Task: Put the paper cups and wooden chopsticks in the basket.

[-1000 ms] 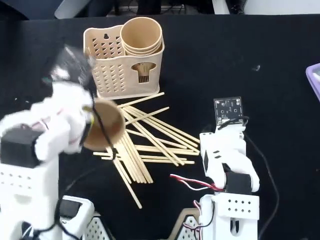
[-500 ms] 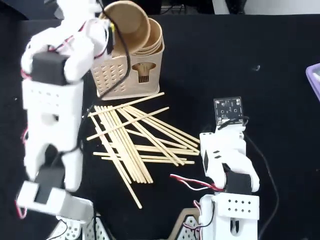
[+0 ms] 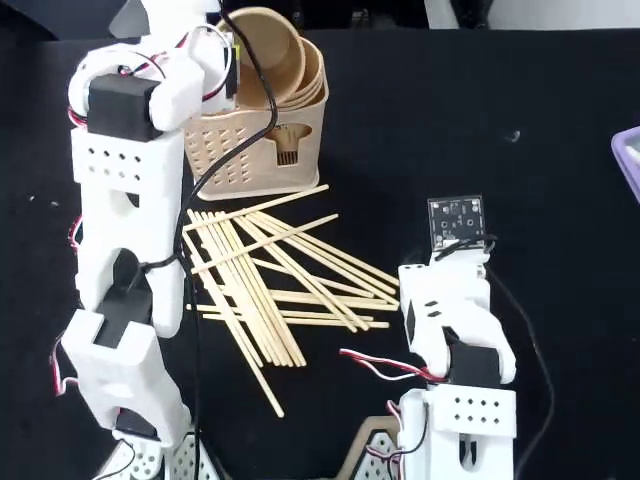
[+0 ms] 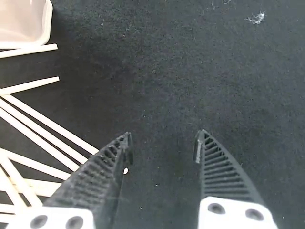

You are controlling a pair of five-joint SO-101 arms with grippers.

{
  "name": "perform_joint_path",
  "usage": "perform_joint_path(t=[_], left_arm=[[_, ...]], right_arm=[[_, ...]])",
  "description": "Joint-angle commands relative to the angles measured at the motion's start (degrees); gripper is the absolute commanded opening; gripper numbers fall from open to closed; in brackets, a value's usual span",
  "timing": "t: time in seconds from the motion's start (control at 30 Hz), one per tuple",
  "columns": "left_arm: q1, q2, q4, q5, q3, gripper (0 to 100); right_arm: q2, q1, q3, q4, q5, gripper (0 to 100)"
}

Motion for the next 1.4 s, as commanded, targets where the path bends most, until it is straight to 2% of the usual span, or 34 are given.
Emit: perform_joint_path(t=[0.0, 0.2, 0.3, 0.6, 1.0, 1.17, 1.37], left_arm=[[0.4, -0.3, 1.1, 0.9, -3.3, 3], [0.5, -0.6, -2.6, 1.1, -3.2, 3], [1.3, -0.9, -3.3, 4.0, -3.6, 3], [7.4, -3.2, 5.0, 5.7, -6.7, 3], [2.2, -2.5, 6.1, 3.9, -3.1, 3], [3.2, 0.0, 2.3, -2.5, -2.0, 3], [4.2, 2.5, 2.2, -2.9, -2.0, 3]], right_arm=[[0.4, -0.7, -0.6, -1.2, 0.0, 21.9], [0.4, -0.7, -0.6, -1.1, 0.0, 21.9], [0.4, -0.7, -0.5, -1.1, 0.0, 21.9], [0.4, -0.7, -0.5, -1.2, -0.1, 21.9], [0.4, -0.7, -0.5, -1.1, -0.1, 21.9], [0.4, -0.7, -0.5, -1.0, -0.1, 21.9], [0.4, -0.7, -0.5, -1.0, -0.1, 21.9]])
